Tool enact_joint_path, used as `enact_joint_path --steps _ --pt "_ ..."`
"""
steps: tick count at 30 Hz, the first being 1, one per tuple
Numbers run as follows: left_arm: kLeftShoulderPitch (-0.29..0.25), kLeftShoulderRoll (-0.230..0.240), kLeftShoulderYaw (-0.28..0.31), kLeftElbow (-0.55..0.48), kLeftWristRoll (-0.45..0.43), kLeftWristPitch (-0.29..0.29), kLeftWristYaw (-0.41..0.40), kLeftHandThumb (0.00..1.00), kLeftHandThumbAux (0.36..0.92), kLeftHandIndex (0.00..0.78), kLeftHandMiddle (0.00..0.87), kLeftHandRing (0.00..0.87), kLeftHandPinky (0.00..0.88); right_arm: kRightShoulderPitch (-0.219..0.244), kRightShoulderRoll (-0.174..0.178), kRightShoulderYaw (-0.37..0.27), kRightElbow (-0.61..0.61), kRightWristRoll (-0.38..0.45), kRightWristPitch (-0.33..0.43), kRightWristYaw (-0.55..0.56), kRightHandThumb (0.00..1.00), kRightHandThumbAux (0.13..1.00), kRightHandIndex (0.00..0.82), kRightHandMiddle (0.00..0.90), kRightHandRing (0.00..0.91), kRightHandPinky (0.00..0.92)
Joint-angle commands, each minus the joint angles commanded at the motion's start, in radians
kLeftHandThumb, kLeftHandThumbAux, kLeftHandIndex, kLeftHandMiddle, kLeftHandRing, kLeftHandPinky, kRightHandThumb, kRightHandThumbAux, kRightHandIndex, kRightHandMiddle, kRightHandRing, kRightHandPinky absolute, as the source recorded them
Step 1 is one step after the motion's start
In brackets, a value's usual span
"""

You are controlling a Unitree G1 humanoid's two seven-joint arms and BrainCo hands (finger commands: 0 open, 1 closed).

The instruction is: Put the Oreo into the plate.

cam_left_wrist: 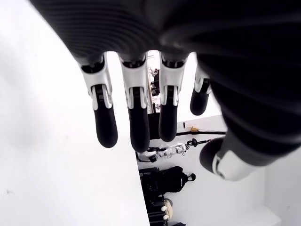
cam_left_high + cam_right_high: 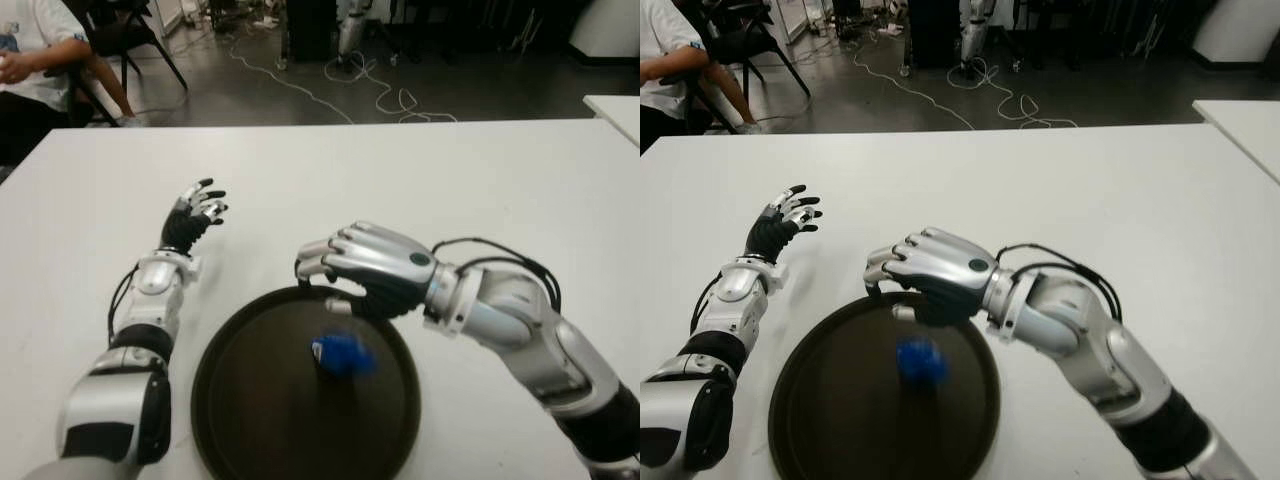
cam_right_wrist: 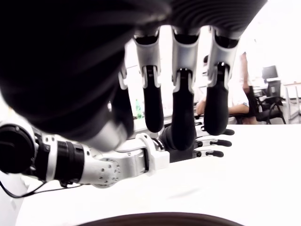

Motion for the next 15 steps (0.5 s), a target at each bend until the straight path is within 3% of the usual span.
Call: enact_joint_path --steps 5,7,15 --pt "0.002 -0.001 -0.004 -0.005 0.004 -0.002 0.007 0.27 0.636 0.144 0.237 0.262 0.297 0.009 0.022 -0.015 -0.024 -0.024 0.02 -0.01 0.693 0.725 0.427 0.804 0.823 0.829" --pt "0.002 -0.001 -0.005 -0.005 0.005 -0.001 0.009 0.268 0.637 0.143 0.238 0.262 0.297 0.001 0.034 -0.003 0.019 -0.041 0.016 -0.02 0.693 0.726 0.426 0.807 0.825 0.832" --pt "0.002 0.002 -0.006 -0.004 0.003 0.004 0.009 0.286 0.648 0.14 0.238 0.265 0.31 0.027 0.03 -0.005 -0.017 -0.071 0.027 -0.004 0.691 0.726 0.425 0.807 0.827 0.837"
